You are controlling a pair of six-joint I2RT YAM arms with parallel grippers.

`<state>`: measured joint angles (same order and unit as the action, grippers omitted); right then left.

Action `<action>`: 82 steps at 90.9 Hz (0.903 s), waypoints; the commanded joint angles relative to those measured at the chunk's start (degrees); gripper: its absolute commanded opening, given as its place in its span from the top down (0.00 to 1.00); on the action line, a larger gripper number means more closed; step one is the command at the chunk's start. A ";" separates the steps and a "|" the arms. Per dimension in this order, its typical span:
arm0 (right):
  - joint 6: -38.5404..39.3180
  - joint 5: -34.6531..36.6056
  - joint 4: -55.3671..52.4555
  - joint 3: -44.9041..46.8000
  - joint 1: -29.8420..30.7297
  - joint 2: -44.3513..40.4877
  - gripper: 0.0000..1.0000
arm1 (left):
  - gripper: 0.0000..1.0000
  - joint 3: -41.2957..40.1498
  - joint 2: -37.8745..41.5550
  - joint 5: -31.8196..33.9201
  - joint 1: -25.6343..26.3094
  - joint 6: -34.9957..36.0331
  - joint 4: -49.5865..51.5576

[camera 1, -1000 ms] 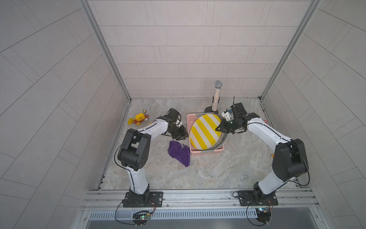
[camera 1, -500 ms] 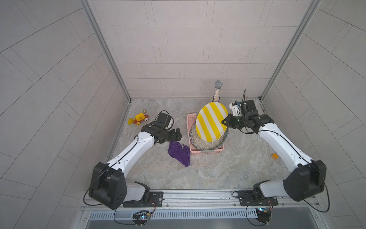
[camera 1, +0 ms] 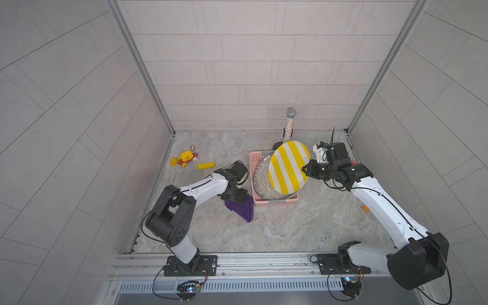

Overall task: Wipe the wet plate dry
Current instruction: Pick up the towel at the center of the board, then wipe the plate with towel.

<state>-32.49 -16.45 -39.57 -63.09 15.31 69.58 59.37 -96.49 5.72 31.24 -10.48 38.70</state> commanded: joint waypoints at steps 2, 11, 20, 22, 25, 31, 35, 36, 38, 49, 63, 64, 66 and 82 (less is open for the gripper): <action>-1.60 1.07 3.35 -0.90 0.02 -3.97 1.00 | 0.64 3.29 -3.30 3.80 0.55 -0.94 4.65; -2.21 1.35 3.51 -0.51 0.05 -4.91 1.00 | 1.00 4.95 -0.17 6.07 -0.68 -3.29 7.62; -3.50 -1.00 4.25 0.35 0.11 -5.77 1.00 | 1.00 12.69 9.81 1.55 -6.82 -7.11 12.97; -3.86 -1.98 4.73 0.76 0.26 -5.99 1.00 | 1.00 14.78 12.11 0.25 -8.48 -7.78 13.07; -4.42 -3.19 5.59 1.34 0.57 -6.28 1.00 | 1.00 17.22 15.07 -3.10 -10.48 -7.78 11.75; -6.06 -5.66 8.19 2.61 1.40 -6.84 1.00 | 1.00 20.77 18.18 -6.55 -10.83 -6.27 7.99; -7.49 -7.31 10.42 3.24 2.01 -6.98 1.00 | 1.00 23.81 17.13 -10.92 -10.26 -5.93 8.76; -7.89 -7.74 11.07 3.32 2.14 -6.95 1.00 | 1.00 24.54 16.51 -12.10 -10.03 -5.86 9.16; -8.61 -8.38 12.21 3.57 2.50 -6.88 1.00 | 1.00 26.31 15.48 -13.84 -9.44 -5.84 9.67; -12.20 -9.41 16.56 2.40 3.60 -5.82 1.00 | 1.00 25.76 13.04 -18.81 -4.75 -8.51 5.50; -15.98 -8.87 21.84 0.40 4.09 -4.80 1.00 | 1.00 25.39 9.14 -26.41 -0.79 -11.97 1.32; -16.18 -8.87 22.14 0.24 4.10 -4.76 1.00 | 1.00 25.68 8.78 -26.96 -0.55 -12.13 1.22; -16.72 -8.87 22.91 -0.13 4.11 -4.60 1.00 | 1.00 26.18 8.16 -27.73 -0.06 -12.44 1.16; -19.29 -9.47 28.42 -1.54 4.11 -4.54 1.00 | 1.00 26.60 5.93 -31.21 0.54 -17.15 -3.63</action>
<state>-48.49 -24.23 -21.41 -61.93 19.16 66.06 85.62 -91.94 -20.12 31.66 -23.49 39.75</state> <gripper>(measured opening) 0.083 0.056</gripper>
